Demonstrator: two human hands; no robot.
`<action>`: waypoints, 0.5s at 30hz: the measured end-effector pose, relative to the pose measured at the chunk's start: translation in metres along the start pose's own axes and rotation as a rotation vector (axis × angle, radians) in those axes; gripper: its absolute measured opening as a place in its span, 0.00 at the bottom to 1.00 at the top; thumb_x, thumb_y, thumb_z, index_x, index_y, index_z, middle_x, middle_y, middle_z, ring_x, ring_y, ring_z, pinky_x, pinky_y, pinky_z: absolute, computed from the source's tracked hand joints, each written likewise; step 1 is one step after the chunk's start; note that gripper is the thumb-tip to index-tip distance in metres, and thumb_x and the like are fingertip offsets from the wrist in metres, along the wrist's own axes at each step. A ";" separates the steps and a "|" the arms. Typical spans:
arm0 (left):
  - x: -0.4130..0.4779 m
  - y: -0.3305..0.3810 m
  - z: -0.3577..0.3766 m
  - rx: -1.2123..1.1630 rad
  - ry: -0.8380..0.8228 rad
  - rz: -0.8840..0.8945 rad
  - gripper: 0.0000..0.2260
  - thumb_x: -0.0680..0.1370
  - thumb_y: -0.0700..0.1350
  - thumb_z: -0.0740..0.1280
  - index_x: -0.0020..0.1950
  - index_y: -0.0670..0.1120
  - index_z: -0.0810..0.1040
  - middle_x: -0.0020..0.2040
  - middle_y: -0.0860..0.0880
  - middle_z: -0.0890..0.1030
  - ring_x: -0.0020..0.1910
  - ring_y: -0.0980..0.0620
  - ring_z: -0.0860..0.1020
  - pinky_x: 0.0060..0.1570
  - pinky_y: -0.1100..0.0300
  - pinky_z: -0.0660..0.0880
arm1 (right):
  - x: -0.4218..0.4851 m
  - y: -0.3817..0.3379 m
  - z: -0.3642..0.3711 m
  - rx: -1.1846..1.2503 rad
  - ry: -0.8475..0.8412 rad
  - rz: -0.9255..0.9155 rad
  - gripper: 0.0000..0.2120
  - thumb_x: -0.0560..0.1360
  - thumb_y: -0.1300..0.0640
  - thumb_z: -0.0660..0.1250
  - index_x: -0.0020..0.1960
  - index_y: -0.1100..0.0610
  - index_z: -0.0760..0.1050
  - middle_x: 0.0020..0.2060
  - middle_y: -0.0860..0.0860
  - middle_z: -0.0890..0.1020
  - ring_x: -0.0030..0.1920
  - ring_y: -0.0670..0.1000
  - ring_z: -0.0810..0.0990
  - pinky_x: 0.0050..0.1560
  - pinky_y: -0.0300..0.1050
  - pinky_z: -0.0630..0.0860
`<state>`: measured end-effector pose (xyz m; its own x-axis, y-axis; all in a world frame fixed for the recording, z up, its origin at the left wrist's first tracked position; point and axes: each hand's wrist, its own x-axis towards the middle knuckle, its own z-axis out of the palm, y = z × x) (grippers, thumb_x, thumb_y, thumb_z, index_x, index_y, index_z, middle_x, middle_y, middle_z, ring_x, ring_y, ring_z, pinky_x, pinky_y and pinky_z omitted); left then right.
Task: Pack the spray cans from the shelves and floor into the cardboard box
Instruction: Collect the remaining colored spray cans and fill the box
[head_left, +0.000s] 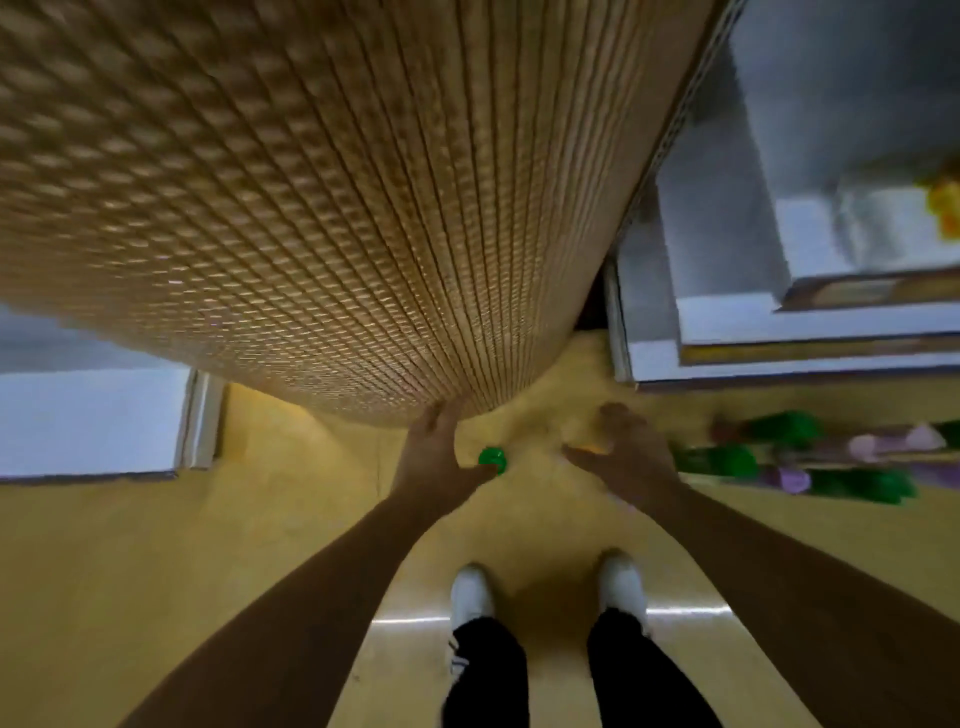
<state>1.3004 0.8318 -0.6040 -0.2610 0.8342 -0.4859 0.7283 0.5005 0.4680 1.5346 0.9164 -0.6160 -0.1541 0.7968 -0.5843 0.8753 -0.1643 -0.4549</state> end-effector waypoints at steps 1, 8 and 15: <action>0.007 -0.015 0.021 -0.025 -0.003 -0.015 0.50 0.67 0.57 0.79 0.81 0.52 0.55 0.80 0.47 0.59 0.78 0.46 0.58 0.73 0.50 0.61 | 0.012 0.019 0.022 0.029 0.020 0.027 0.39 0.67 0.43 0.79 0.72 0.55 0.70 0.68 0.56 0.75 0.66 0.58 0.73 0.64 0.50 0.71; 0.079 -0.115 0.183 -0.180 0.030 -0.189 0.55 0.64 0.54 0.83 0.82 0.49 0.54 0.79 0.44 0.61 0.77 0.43 0.62 0.72 0.49 0.63 | 0.089 0.144 0.176 0.270 0.170 0.257 0.47 0.62 0.44 0.83 0.72 0.57 0.64 0.61 0.58 0.79 0.61 0.60 0.78 0.58 0.54 0.76; 0.132 -0.183 0.293 -0.345 0.149 -0.174 0.58 0.57 0.52 0.85 0.81 0.53 0.56 0.76 0.48 0.68 0.74 0.48 0.68 0.67 0.42 0.73 | 0.158 0.197 0.273 0.435 0.294 0.227 0.46 0.59 0.45 0.84 0.69 0.50 0.65 0.62 0.48 0.77 0.62 0.54 0.76 0.60 0.56 0.76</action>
<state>1.3188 0.7827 -0.9703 -0.4689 0.7421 -0.4791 0.4169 0.6641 0.6206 1.5576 0.8511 -0.9813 0.2049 0.8316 -0.5163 0.5928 -0.5251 -0.6106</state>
